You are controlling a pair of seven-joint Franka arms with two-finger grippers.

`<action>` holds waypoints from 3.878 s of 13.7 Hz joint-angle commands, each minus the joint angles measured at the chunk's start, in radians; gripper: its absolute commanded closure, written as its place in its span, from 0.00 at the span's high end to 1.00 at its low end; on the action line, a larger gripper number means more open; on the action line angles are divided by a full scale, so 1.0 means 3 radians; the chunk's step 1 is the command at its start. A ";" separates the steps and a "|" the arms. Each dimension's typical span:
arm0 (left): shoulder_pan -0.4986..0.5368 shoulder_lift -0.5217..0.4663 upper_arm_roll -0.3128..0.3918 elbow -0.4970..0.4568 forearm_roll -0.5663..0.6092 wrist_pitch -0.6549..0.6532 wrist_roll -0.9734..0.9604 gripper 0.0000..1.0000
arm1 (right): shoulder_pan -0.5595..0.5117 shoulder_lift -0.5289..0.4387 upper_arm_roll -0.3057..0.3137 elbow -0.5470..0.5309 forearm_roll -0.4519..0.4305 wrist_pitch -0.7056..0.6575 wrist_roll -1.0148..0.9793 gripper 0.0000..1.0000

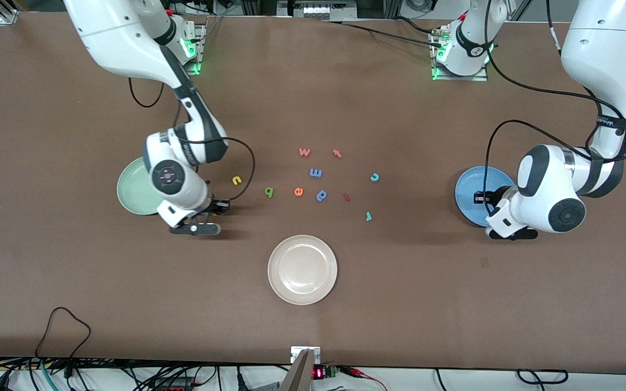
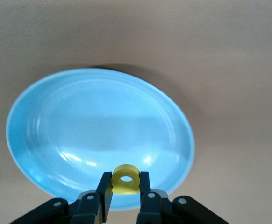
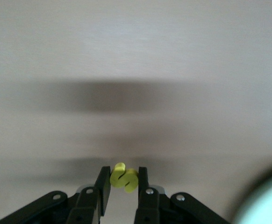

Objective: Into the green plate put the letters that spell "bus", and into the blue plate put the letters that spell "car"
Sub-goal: 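Drop the ring on the blue plate while the right gripper drops the s on green, then pinch the teal c with the left gripper while the right gripper pinches the u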

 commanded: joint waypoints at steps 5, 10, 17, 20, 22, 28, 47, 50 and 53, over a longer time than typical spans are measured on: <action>0.0063 -0.0180 -0.0081 -0.0130 0.0074 -0.0034 0.0079 0.70 | -0.0792 -0.0547 0.0045 -0.0773 -0.0033 -0.0245 -0.0822 0.11; -0.0054 -0.0023 -0.0535 0.0330 -0.0079 -0.0175 0.0003 0.70 | -0.0931 -0.0573 0.0050 -0.0814 -0.0033 -0.0266 -0.0972 1.00; -0.0545 0.0096 -0.0781 0.0036 -0.0162 0.0270 -0.0595 0.65 | -0.0441 -0.0670 0.0526 -0.0794 -0.0033 -0.0128 -0.0931 1.00; -0.0698 0.0101 -0.0807 -0.0240 -0.0162 0.0786 -0.0897 0.64 | -0.0165 -0.0584 0.0531 -0.0834 -0.0064 0.0163 -0.0926 0.93; -0.0800 0.0111 -0.0807 -0.0256 -0.0162 0.0834 -0.1061 0.63 | -0.0022 -0.0563 0.0531 -0.0921 -0.0069 0.0398 -0.0926 0.78; -0.0919 0.0121 -0.0807 -0.0522 -0.0141 0.1263 -0.1353 0.62 | 0.0081 -0.0445 0.0536 -0.1203 -0.0304 0.1012 -0.0956 0.74; -0.1057 0.0142 -0.0746 -0.0573 0.0247 0.1340 -0.1567 0.57 | 0.0148 -0.0297 0.0521 -0.1213 -0.0304 0.1099 -0.0956 0.05; -0.1062 0.0172 -0.0725 -0.0573 0.0247 0.1411 -0.1567 0.57 | 0.0067 -0.0439 0.0439 -0.1198 -0.0299 0.1059 -0.0992 0.02; -0.1062 0.0223 -0.0720 -0.0573 0.0344 0.1442 -0.1573 0.55 | -0.0204 -0.0777 0.0307 -0.1187 -0.0304 0.0620 -0.1221 0.01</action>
